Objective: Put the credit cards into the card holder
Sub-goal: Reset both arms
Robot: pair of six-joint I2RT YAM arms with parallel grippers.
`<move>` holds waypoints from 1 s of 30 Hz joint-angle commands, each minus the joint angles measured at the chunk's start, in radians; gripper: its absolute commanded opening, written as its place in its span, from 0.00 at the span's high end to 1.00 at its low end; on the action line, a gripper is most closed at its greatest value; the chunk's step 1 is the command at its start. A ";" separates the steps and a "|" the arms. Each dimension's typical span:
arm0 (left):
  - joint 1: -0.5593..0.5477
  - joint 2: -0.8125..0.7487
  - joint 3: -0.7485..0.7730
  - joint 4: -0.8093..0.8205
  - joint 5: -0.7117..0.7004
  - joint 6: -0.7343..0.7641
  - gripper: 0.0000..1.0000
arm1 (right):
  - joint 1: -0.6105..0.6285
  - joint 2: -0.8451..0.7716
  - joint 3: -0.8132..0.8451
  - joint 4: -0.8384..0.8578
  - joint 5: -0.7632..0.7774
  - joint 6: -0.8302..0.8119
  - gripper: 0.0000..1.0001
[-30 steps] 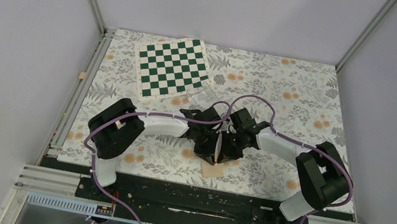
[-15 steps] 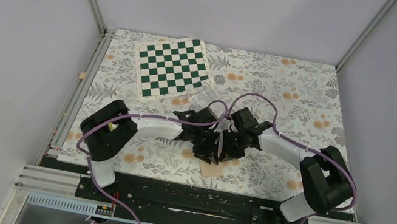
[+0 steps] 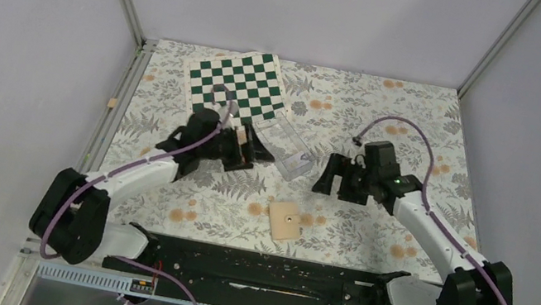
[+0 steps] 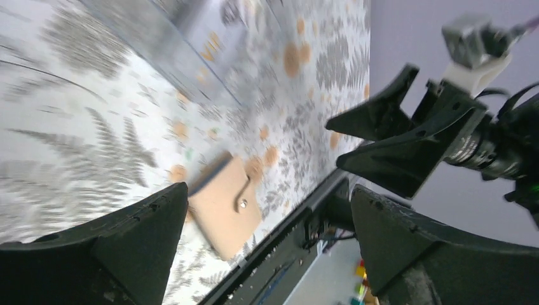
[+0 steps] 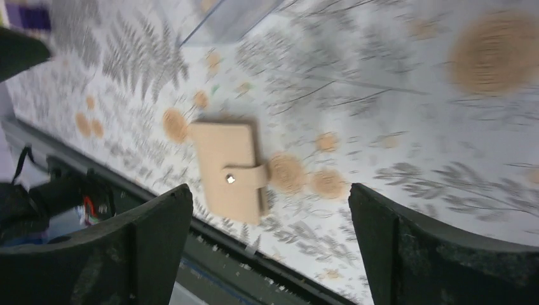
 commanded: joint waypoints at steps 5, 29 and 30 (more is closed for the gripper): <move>0.429 -0.184 0.026 -0.208 -0.061 0.310 0.01 | -0.217 -0.136 -0.073 0.034 0.232 -0.106 0.01; 0.517 -0.058 -0.304 0.584 -0.730 0.874 0.01 | -0.283 0.073 -0.514 1.347 0.737 -0.452 0.01; 0.517 -0.093 -0.347 0.625 -0.704 0.882 0.01 | -0.291 0.117 -0.556 1.461 0.772 -0.432 0.01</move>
